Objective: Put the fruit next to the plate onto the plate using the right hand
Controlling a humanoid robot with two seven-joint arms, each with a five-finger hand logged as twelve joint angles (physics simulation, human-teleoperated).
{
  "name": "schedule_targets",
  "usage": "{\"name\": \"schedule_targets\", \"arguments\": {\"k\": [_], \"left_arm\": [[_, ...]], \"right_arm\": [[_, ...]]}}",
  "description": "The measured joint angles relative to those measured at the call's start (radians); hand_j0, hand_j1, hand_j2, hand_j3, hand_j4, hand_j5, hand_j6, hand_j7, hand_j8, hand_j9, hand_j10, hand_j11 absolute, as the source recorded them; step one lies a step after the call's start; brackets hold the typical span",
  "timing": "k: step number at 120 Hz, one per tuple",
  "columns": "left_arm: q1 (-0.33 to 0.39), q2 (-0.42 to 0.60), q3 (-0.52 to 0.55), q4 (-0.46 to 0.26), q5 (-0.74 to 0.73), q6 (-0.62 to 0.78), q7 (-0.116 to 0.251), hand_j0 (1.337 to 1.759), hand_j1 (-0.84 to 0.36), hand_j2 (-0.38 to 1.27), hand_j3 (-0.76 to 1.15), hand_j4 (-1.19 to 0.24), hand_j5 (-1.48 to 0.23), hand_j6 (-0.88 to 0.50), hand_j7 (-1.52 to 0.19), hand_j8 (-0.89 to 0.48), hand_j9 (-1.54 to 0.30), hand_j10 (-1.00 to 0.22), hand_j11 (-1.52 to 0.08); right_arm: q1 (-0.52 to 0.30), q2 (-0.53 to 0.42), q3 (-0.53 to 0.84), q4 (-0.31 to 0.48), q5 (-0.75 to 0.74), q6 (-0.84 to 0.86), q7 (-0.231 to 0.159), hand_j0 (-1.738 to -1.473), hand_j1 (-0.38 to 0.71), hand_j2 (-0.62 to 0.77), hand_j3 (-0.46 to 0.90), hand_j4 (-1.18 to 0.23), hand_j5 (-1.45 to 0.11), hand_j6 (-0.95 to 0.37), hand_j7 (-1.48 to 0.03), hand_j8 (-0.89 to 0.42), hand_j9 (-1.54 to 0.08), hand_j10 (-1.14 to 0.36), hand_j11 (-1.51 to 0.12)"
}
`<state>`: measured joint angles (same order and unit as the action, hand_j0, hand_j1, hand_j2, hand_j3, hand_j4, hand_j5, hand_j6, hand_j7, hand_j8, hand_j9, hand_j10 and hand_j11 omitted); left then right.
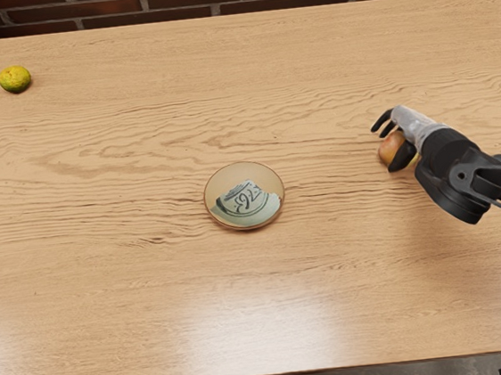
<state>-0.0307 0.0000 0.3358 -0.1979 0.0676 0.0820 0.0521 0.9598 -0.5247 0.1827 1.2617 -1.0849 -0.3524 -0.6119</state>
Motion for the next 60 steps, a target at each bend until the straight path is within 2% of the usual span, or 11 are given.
{"name": "schedule_targets", "arguments": {"k": [23, 37, 60], "left_arm": [[0.000, 0.000, 0.000, 0.000, 0.000, 0.000, 0.000, 1.658, 0.07, 0.05, 0.00, -0.23, -0.30, -0.23, -0.30, -0.23, -0.30, -0.23, -0.30], [0.000, 0.000, 0.000, 0.000, 0.000, 0.000, 0.000, 1.658, 0.07, 0.05, 0.00, -0.23, -0.30, -0.23, -0.30, -0.23, -0.30, -0.23, -0.30], [0.000, 0.000, 0.000, 0.000, 0.000, 0.000, 0.000, 1.658, 0.07, 0.05, 0.00, -0.23, -0.30, -0.23, -0.30, -0.23, -0.30, -0.23, -0.30]], "right_arm": [[0.000, 0.000, 0.001, 0.003, 0.005, 0.006, -0.001, -1.653, 0.18, -0.07, 0.00, -0.51, -0.64, -0.48, -0.65, -0.27, -0.65, -0.40, -0.66], [0.006, -0.002, 0.007, 0.009, 0.015, 0.009, -0.001, -1.653, 0.18, 0.02, 0.00, -0.54, -0.69, -0.51, -0.69, -0.31, -0.70, -0.42, -0.71], [0.027, -0.004, 0.025, 0.050, 0.033, 0.009, 0.000, -1.653, 0.17, 0.08, 0.00, -0.57, -0.75, -0.53, -0.74, -0.32, -0.75, -0.42, -0.75]]}}
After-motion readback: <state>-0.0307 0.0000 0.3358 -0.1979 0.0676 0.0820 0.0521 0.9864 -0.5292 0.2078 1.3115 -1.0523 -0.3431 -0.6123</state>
